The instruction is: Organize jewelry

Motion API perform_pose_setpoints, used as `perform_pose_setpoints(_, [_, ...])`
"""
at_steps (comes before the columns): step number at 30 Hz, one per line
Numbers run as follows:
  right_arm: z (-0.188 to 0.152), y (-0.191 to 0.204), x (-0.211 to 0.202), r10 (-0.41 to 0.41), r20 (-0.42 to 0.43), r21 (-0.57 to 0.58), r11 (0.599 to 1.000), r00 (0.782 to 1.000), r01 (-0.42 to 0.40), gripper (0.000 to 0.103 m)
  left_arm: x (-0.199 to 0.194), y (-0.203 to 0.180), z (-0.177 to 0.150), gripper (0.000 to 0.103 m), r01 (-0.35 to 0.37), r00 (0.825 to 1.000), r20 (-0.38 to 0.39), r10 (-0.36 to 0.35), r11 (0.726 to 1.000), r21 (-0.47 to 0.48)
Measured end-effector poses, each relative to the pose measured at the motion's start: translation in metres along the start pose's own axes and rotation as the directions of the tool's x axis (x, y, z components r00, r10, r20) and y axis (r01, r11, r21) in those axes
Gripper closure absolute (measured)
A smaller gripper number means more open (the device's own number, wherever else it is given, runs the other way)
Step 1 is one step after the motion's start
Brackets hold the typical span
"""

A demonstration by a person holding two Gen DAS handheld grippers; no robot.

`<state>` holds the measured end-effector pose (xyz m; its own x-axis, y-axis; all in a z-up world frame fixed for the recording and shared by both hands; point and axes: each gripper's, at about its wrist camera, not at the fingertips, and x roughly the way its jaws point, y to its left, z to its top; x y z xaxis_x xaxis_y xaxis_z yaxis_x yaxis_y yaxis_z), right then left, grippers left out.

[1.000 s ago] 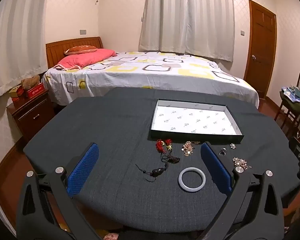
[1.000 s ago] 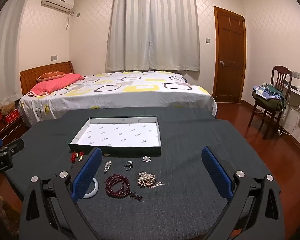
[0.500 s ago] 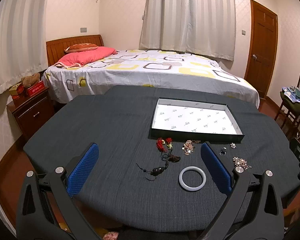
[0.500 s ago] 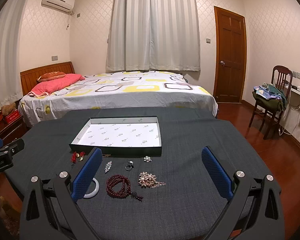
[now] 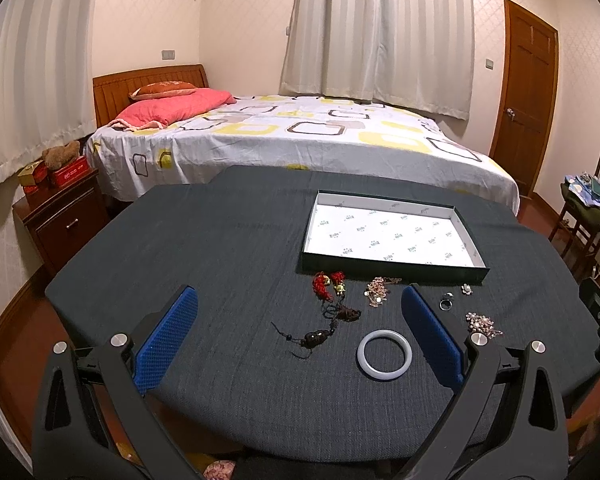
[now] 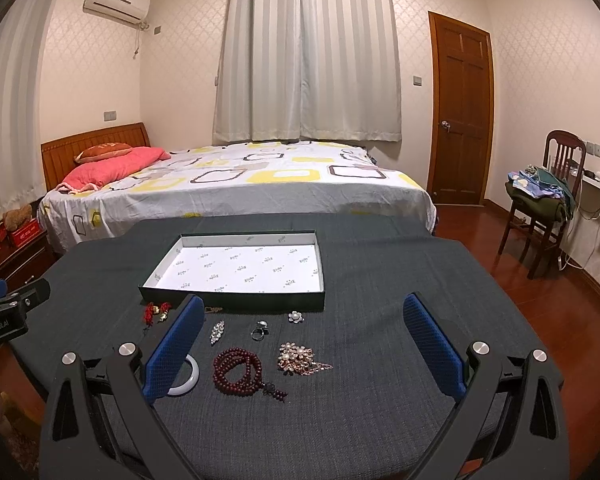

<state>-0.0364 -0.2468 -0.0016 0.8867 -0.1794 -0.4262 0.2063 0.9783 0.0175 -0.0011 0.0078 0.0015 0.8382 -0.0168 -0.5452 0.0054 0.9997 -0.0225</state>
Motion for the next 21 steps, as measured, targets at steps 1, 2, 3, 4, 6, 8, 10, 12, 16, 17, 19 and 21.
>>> perform_pose_setpoints(1, [0.0003,-0.0002,-0.0006,0.000,0.000,0.000,1.000,1.000,0.000,0.006,0.0013,0.0005,-0.0016,0.004,-0.001,1.000,0.000,0.001,1.000,-0.003])
perform_pose_setpoints(2, [0.0004,-0.0005,-0.0012,0.000,0.000,-0.001,1.000,1.000,0.000,0.006,0.0013,0.0011,-0.0022,0.004,-0.002,1.000,0.000,0.002,1.000,-0.003])
perform_pose_setpoints(3, [0.0004,-0.0006,-0.0013,0.000,0.001,0.000,1.000,1.000,0.000,0.006,0.0014,0.0015,-0.0027,0.004,-0.002,1.000,0.000,0.002,1.000,-0.003])
perform_pose_setpoints(4, [0.0001,-0.0004,-0.0009,0.000,0.001,0.001,1.000,1.000,0.000,0.006,0.0015,0.0013,-0.0021,0.004,-0.002,1.000,0.000,0.002,1.000,-0.002])
perform_pose_setpoints(6, [0.0004,-0.0004,-0.0012,0.000,0.002,0.002,1.000,1.000,0.000,0.006,0.0015,0.0021,-0.0023,0.004,-0.001,1.000,0.000,0.001,1.000,-0.002])
perform_pose_setpoints(8, [0.0005,-0.0001,-0.0013,-0.001,0.002,0.001,1.000,1.000,0.001,0.006,0.0015,0.0011,-0.0014,0.004,-0.002,1.000,-0.001,0.002,1.000,-0.004])
perform_pose_setpoints(10, [0.0007,-0.0004,-0.0014,0.000,0.001,0.001,1.000,1.000,0.000,0.006,0.0015,0.0013,-0.0013,0.004,-0.002,1.000,0.000,0.002,1.000,-0.003])
perform_pose_setpoints(12, [0.0008,-0.0004,-0.0014,0.000,-0.001,0.001,1.000,1.000,0.000,0.006,0.0017,0.0019,-0.0015,0.004,-0.002,1.000,-0.001,0.002,1.000,-0.002])
perform_pose_setpoints(16, [0.0004,0.0001,-0.0022,0.001,0.002,0.001,1.000,1.000,-0.001,0.006,0.0020,0.0022,-0.0012,0.004,-0.002,1.000,-0.001,0.002,1.000,-0.002])
perform_pose_setpoints(17, [0.0003,0.0000,-0.0021,0.000,0.002,0.001,1.000,1.000,0.000,0.006,0.0021,0.0019,-0.0011,0.004,-0.003,1.000,-0.001,0.003,1.000,-0.003])
perform_pose_setpoints(19, [0.0005,-0.0004,-0.0020,0.002,0.001,0.003,1.000,1.000,-0.002,0.006,0.0022,0.0017,-0.0007,0.004,-0.002,1.000,-0.003,0.002,1.000,-0.003])
perform_pose_setpoints(21, [0.0006,0.0000,-0.0022,0.001,0.001,0.001,1.000,1.000,-0.001,0.006,0.0020,0.0020,-0.0010,0.004,-0.002,1.000,-0.002,0.002,1.000,-0.003])
